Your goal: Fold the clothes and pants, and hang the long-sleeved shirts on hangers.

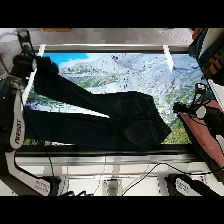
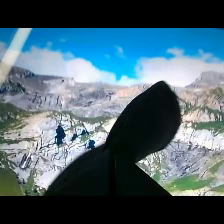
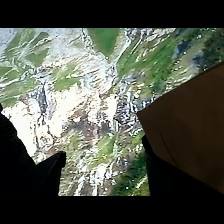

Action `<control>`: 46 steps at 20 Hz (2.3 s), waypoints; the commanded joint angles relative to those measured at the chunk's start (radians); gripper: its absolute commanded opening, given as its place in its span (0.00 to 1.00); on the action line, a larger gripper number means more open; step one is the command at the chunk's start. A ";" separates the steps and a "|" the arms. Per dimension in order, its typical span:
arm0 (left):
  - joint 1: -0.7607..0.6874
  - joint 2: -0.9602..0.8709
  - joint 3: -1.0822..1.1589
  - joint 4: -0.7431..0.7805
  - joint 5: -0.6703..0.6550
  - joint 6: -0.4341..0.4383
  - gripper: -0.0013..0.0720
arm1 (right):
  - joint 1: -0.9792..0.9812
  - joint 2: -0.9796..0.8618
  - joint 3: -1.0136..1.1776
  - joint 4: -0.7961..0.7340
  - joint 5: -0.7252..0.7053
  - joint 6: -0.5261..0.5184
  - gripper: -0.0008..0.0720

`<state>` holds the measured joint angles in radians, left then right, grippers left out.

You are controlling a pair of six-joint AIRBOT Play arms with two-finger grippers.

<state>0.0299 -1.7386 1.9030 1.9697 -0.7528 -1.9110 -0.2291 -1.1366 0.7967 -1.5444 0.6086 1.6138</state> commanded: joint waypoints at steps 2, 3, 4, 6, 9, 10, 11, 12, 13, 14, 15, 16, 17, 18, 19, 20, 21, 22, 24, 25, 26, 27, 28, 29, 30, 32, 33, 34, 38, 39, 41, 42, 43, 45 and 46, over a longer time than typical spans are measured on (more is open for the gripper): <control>0.058 0.074 -0.035 0.001 -0.232 0.049 0.04 | -0.001 -0.001 0.000 0.000 0.002 0.001 0.77; 0.079 0.093 -0.107 0.002 -0.270 0.079 0.04 | -0.001 -0.001 0.000 0.000 0.002 0.001 0.77; 0.106 0.122 -0.211 0.001 -0.273 0.072 0.04 | -0.001 -0.001 0.000 -0.001 0.002 0.000 0.77; 0.169 0.196 -0.470 -0.019 -0.194 -0.029 0.04 | -0.001 -0.001 0.000 -0.001 0.002 0.000 0.77; 0.250 0.285 -0.829 -0.125 0.025 -0.194 0.04 | -0.001 -0.001 0.000 0.000 0.001 0.001 0.77; 0.263 0.309 -0.924 -0.131 0.111 -0.257 0.04 | -0.001 -0.006 0.000 0.000 -0.007 0.001 0.77; 0.269 0.326 -0.989 -0.132 0.186 -0.307 0.04 | -0.002 -0.021 0.000 0.002 -0.025 0.003 0.77; 0.269 0.341 -1.036 -0.132 0.248 -0.367 0.04 | -0.002 -0.049 0.001 0.005 -0.044 0.003 0.72; 0.268 0.350 -1.061 -0.132 0.287 -0.417 0.04 | -0.002 -0.084 0.007 0.027 -0.052 0.002 0.72; 0.262 0.357 -1.072 -0.131 0.311 -0.450 0.04 | -0.002 -0.119 0.021 0.054 -0.049 0.001 0.71; 0.257 0.359 -1.072 -0.132 0.328 -0.450 0.04 | -0.002 -0.154 0.044 0.077 -0.037 -0.005 0.67; 0.257 0.363 -1.072 -0.132 0.349 -0.451 0.04 | -0.003 -0.190 0.082 0.085 -0.012 -0.010 0.63; 0.257 0.367 -1.072 -0.132 0.366 -0.450 0.04 | -0.010 -0.224 0.134 0.094 0.028 -0.012 0.54; 0.257 0.370 -1.072 -0.132 0.378 -0.450 0.05 | -0.026 -0.251 0.188 0.105 0.074 -0.038 0.43; 0.257 0.372 -1.072 -0.132 0.384 -0.450 0.04 | -0.048 -0.279 0.247 0.119 0.129 -0.069 0.34; 0.257 0.372 -1.072 -0.132 0.384 -0.450 0.05 | -0.080 -0.309 0.310 0.142 0.197 -0.098 0.23; 0.257 0.372 -1.072 -0.132 0.384 -0.450 0.05 | -0.118 -0.336 0.362 0.181 0.265 -0.136 0.14; 0.257 0.372 -1.072 -0.132 0.385 -0.450 0.05 | -0.154 -0.357 0.396 0.226 0.325 -0.179 0.06; 0.257 0.372 -1.072 -0.132 0.391 -0.450 0.05 | -0.231 -0.400 0.414 0.362 0.498 -0.292 0.06; 0.257 0.372 -1.072 -0.132 0.395 -0.450 0.05 | -0.267 -0.432 0.414 0.487 0.645 -0.397 0.05; 0.257 0.372 -1.072 -0.132 0.403 -0.450 0.05 | -0.299 -0.473 0.414 0.630 0.817 -0.488 0.06; 0.257 0.372 -1.072 -0.132 0.410 -0.450 0.05 | -0.313 -0.509 0.414 0.749 0.923 -0.551 0.12; 0.256 0.372 -1.072 -0.149 0.415 -0.450 0.05 | -0.314 -0.530 0.414 0.809 0.926 -0.589 0.33; 0.256 0.372 -1.072 -0.175 0.418 -0.450 0.05 | -0.309 -0.540 0.414 0.828 0.845 -0.593 0.60; 0.256 0.372 -1.072 -0.203 0.421 -0.450 0.05 | -0.294 -0.544 0.414 0.819 0.754 -0.573 0.64; 0.256 0.372 -1.072 -0.233 0.429 -0.450 0.05 | -0.241 -0.549 0.414 0.795 0.612 -0.549 0.74; 0.256 0.372 -1.072 -0.232 0.437 -0.450 0.05 | -0.211 -0.552 0.414 0.795 0.567 -0.550 0.75; 0.256 0.372 -1.072 -0.232 0.442 -0.450 0.05 | -0.183 -0.560 0.414 0.787 0.527 -0.552 0.75; 0.256 0.373 -1.072 -0.233 0.460 -0.450 0.05 | -0.121 -0.655 0.427 0.793 0.489 -0.528 0.75; 0.256 0.373 -1.072 -0.232 0.470 -0.450 0.05 | -0.119 -0.687 0.442 0.800 0.550 -0.528 0.75; 0.256 0.373 -1.072 -0.232 0.508 -0.450 0.05 | -0.117 -0.735 0.470 0.809 0.673 -0.542 0.76; 0.256 0.373 -1.072 -0.232 0.531 -0.450 0.05 | -0.111 -0.745 0.472 0.808 0.702 -0.566 0.80; 0.256 0.373 -1.072 -0.232 0.557 -0.450 0.05 | -0.097 -0.748 0.473 0.808 0.719 -0.599 0.80; 0.256 0.373 -1.072 -0.232 0.577 -0.450 0.05 | -0.063 -0.748 0.475 0.808 0.716 -0.660 0.80; 0.256 0.373 -1.072 -0.232 0.578 -0.450 0.05 | -0.046 -0.748 0.481 0.808 0.707 -0.686 0.76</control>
<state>0.2863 -1.3666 0.8310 1.7386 -0.2123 -2.3611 -0.3126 -1.8679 1.2663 -0.7223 1.2968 1.0058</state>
